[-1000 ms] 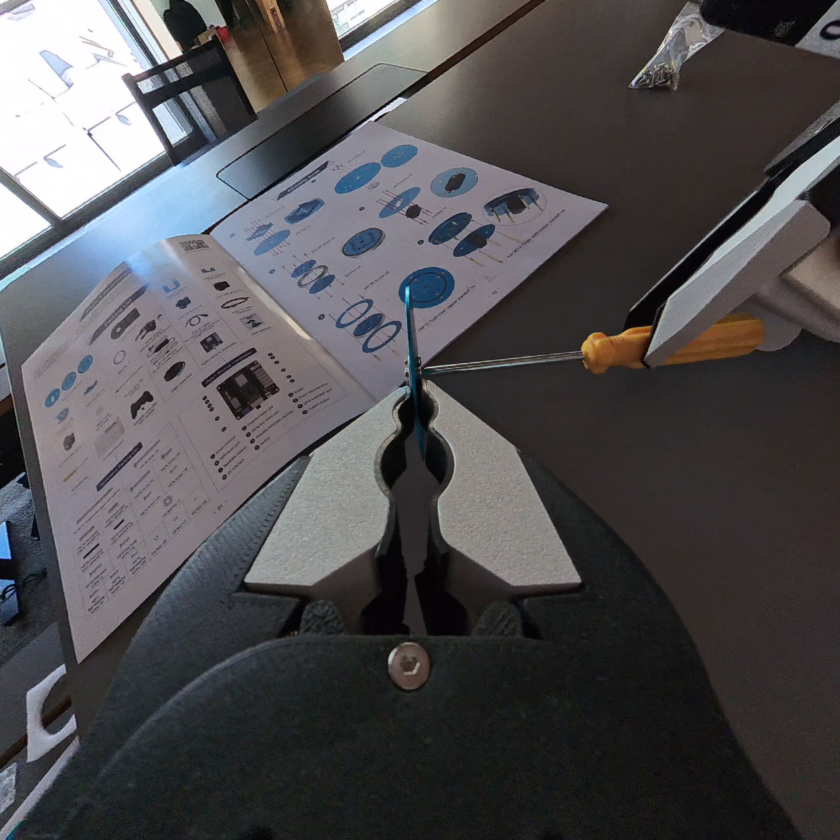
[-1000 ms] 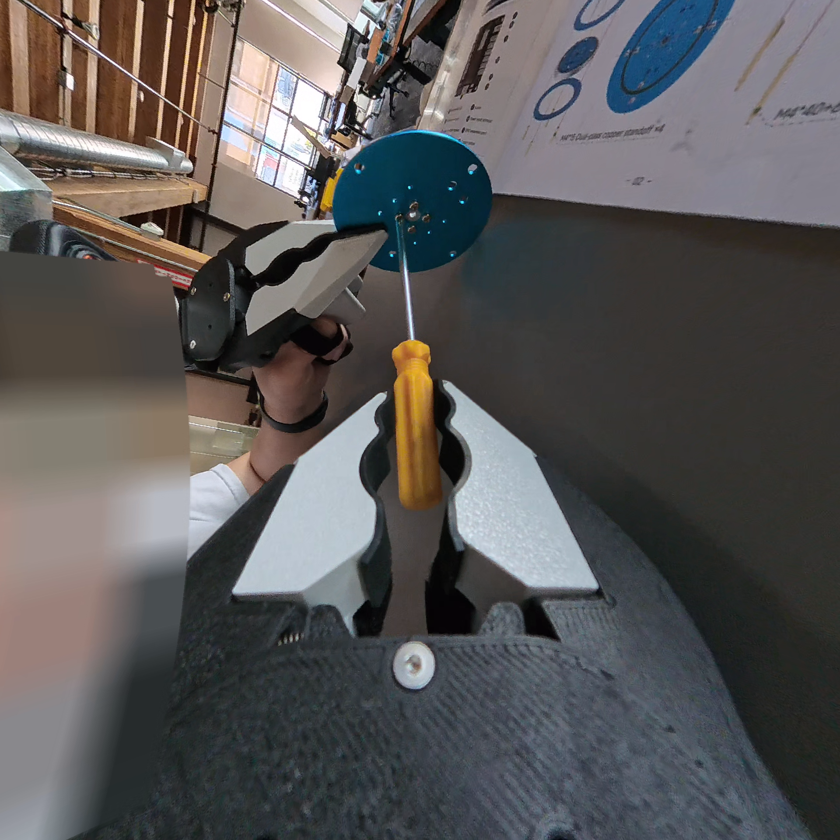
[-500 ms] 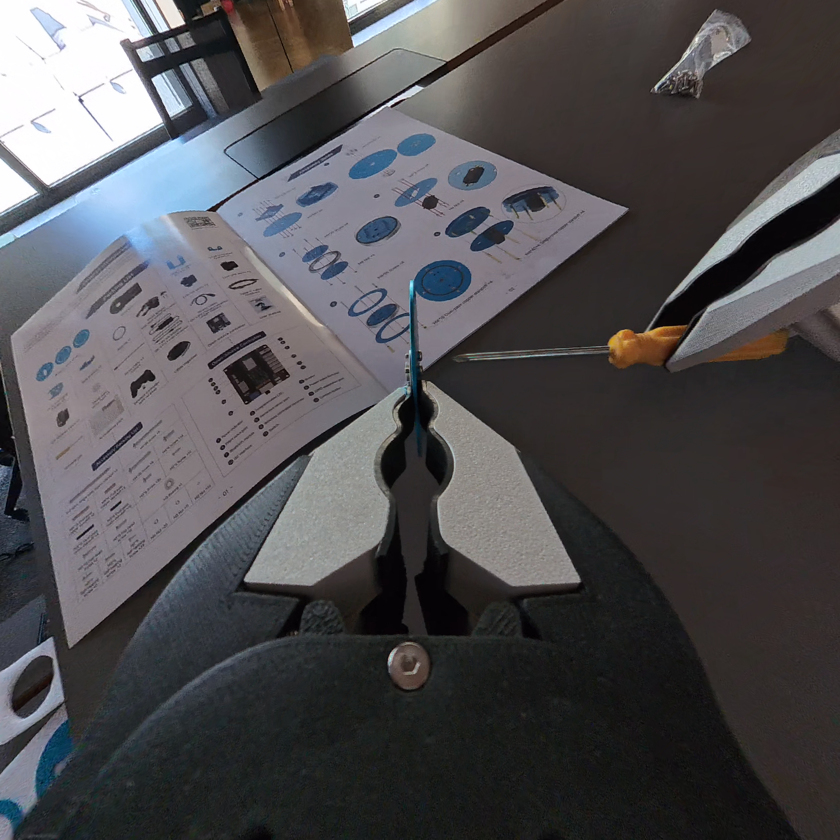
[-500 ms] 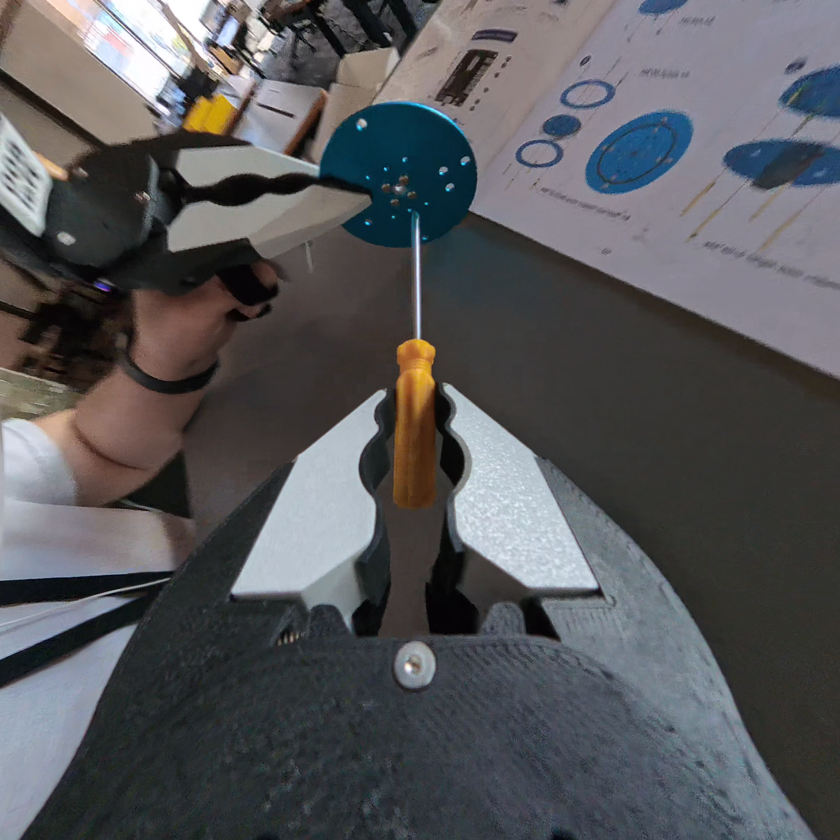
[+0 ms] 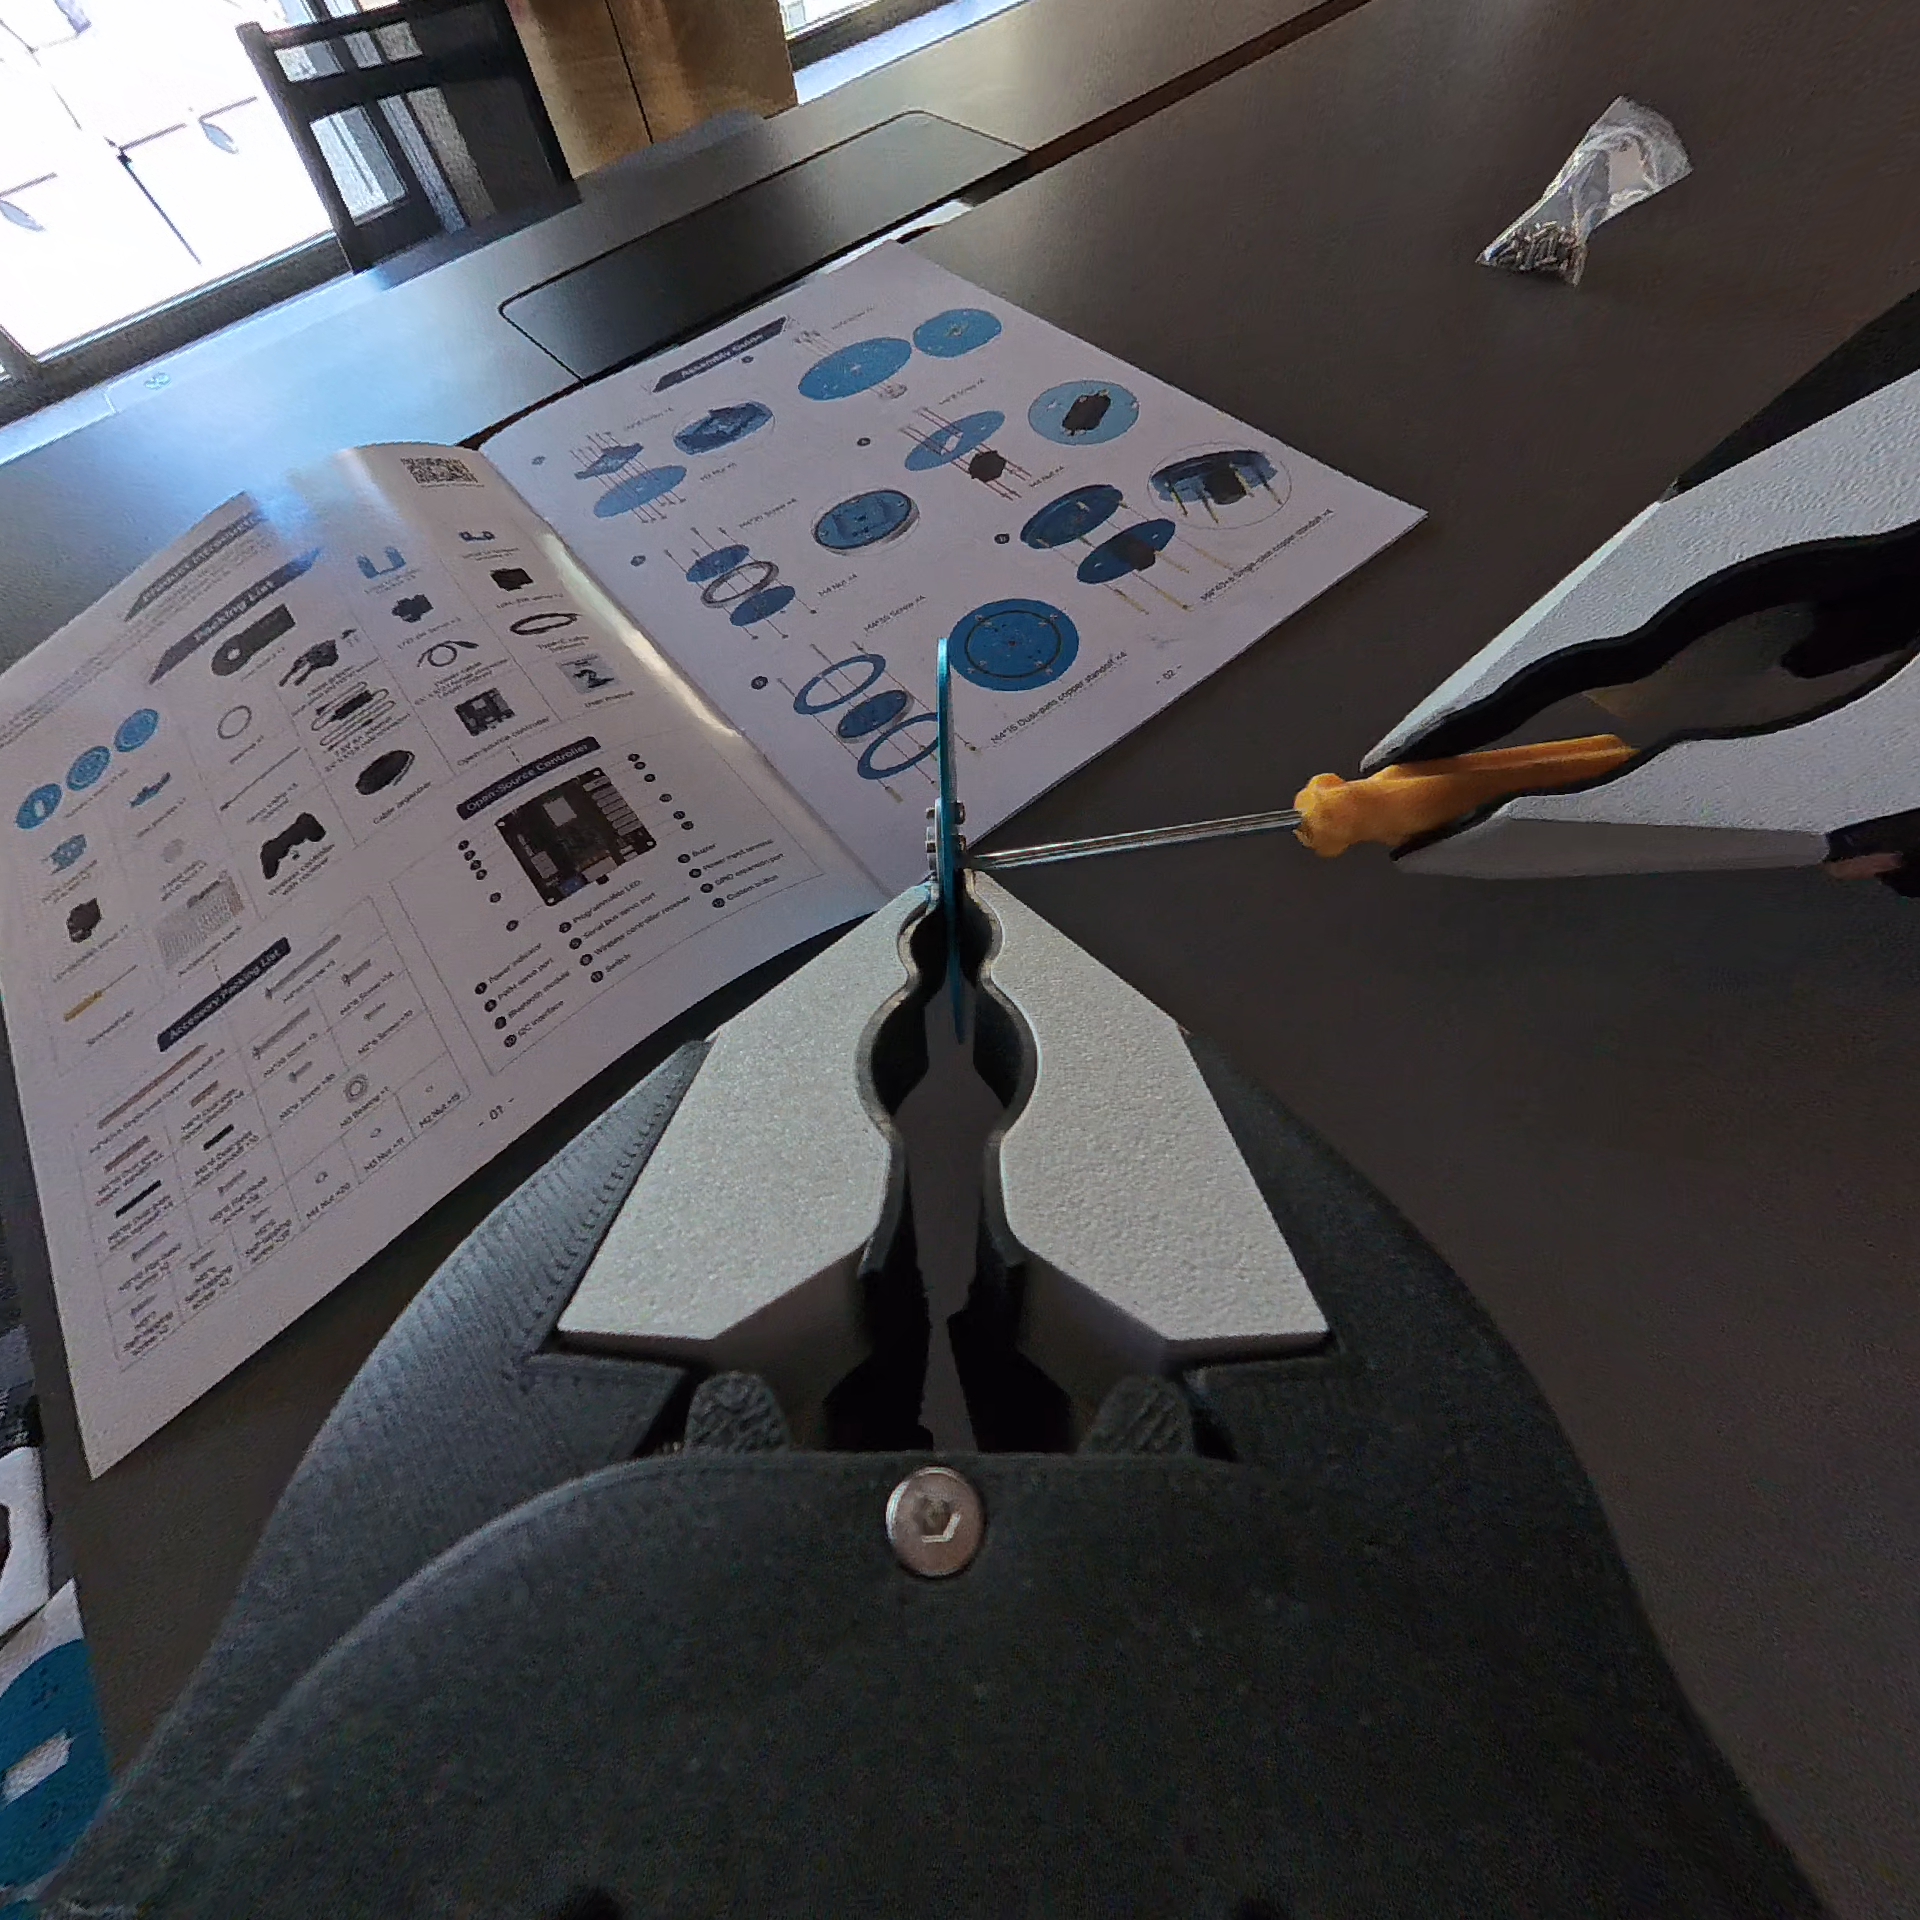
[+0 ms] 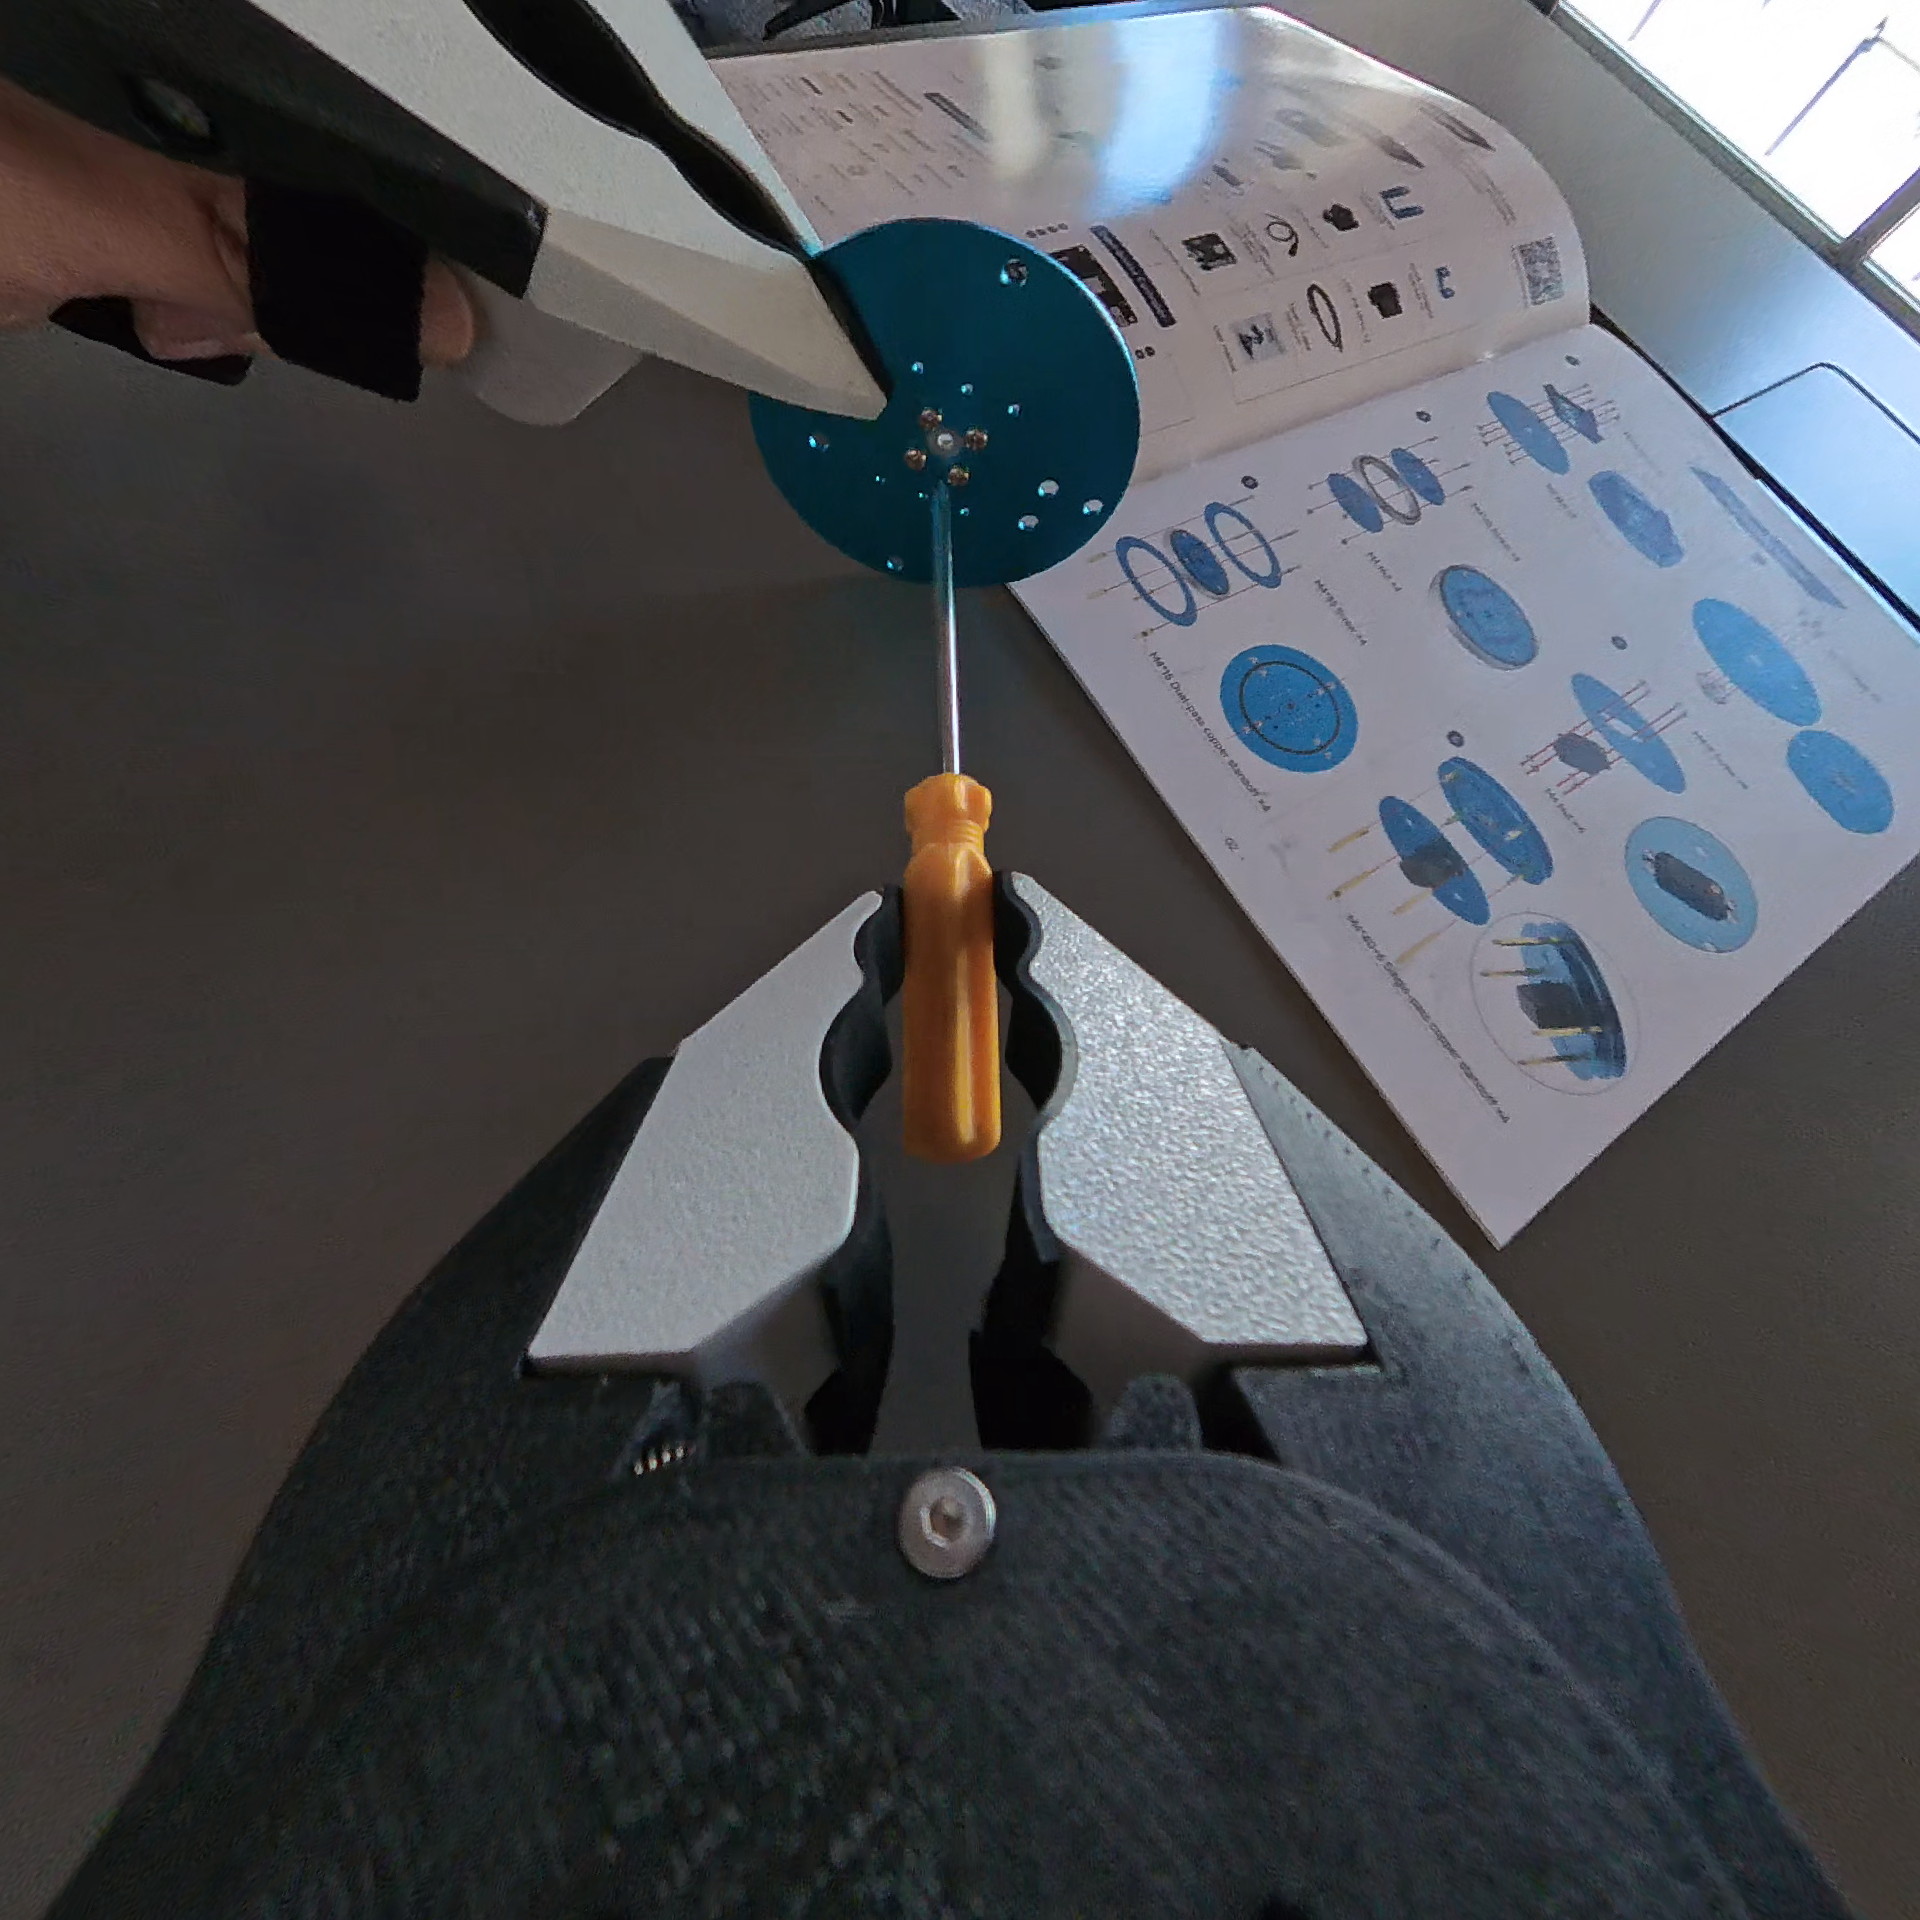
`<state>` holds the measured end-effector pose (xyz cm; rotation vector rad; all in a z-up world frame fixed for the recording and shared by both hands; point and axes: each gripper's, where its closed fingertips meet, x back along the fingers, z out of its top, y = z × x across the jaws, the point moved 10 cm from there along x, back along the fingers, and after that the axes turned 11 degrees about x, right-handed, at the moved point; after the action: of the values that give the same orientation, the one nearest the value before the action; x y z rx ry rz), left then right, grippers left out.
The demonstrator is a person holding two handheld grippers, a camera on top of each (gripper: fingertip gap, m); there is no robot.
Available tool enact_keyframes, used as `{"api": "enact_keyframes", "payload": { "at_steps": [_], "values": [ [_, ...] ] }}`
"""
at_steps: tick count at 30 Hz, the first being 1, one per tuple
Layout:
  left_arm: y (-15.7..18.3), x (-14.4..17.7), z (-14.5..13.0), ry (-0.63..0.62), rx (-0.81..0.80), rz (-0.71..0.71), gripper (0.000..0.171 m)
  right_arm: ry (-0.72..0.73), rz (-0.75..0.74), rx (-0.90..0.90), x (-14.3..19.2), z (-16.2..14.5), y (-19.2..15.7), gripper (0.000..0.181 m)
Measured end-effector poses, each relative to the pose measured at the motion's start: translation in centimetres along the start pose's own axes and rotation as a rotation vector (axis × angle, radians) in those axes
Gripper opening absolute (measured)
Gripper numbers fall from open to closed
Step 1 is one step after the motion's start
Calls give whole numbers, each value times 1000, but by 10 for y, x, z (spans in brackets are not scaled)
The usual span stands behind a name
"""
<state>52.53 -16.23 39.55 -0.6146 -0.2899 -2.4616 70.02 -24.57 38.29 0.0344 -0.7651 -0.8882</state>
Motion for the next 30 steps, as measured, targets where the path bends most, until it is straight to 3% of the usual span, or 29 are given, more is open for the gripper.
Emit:
{"api": "enact_keyframes", "payload": {
  "at_steps": [20, 30],
  "values": [
    [-1, 0, 0, -12, 6, 15, 0, -20, -40, 12, 5, 10, -1, 16],
    [-4, 1, 1, -32, 91, -5, 0, -95, -332, 656, 6, 22, -26, 16]
  ]
}}
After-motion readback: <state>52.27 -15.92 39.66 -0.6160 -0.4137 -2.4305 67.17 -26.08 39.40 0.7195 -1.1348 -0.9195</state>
